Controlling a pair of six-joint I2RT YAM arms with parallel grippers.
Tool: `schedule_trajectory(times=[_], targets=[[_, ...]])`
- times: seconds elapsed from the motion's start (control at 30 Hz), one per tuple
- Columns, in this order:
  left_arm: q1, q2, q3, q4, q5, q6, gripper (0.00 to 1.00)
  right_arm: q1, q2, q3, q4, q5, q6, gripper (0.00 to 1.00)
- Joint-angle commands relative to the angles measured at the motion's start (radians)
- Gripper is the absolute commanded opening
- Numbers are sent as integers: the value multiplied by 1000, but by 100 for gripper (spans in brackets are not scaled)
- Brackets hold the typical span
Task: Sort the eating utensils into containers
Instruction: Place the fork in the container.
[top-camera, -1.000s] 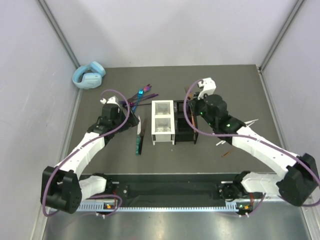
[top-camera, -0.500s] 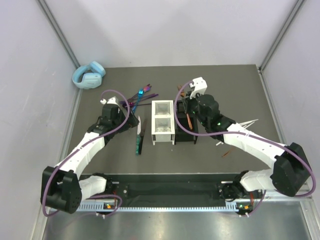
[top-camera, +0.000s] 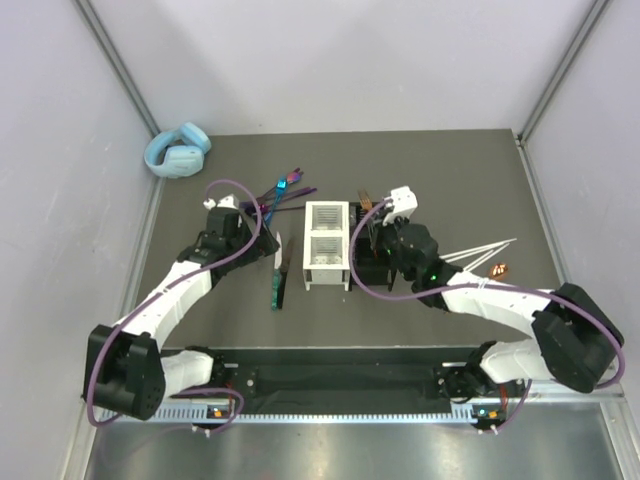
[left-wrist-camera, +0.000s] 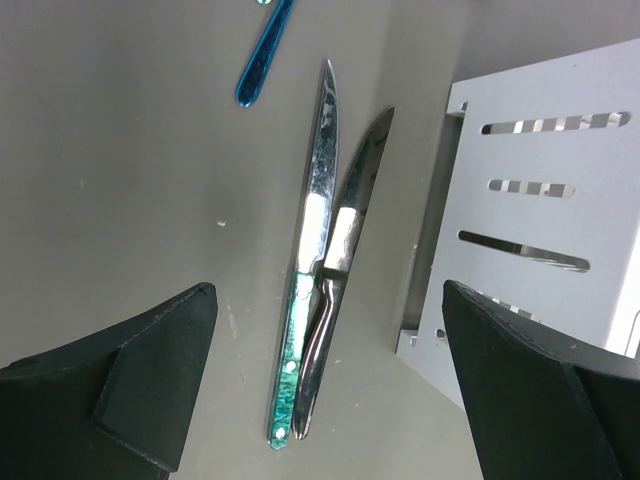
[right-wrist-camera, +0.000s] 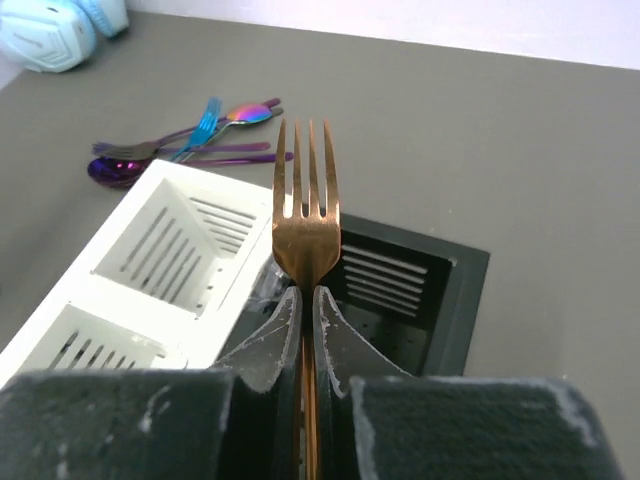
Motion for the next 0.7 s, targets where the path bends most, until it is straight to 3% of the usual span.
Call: schedule_trajectory(times=[0.0, 0.67], targets=[[0, 0, 32, 4, 13, 7, 99, 58, -33, -96, 189, 69, 32, 0], [-1, -13, 39, -5, -16, 6, 98, 95, -76, -252, 287, 129, 47, 0]])
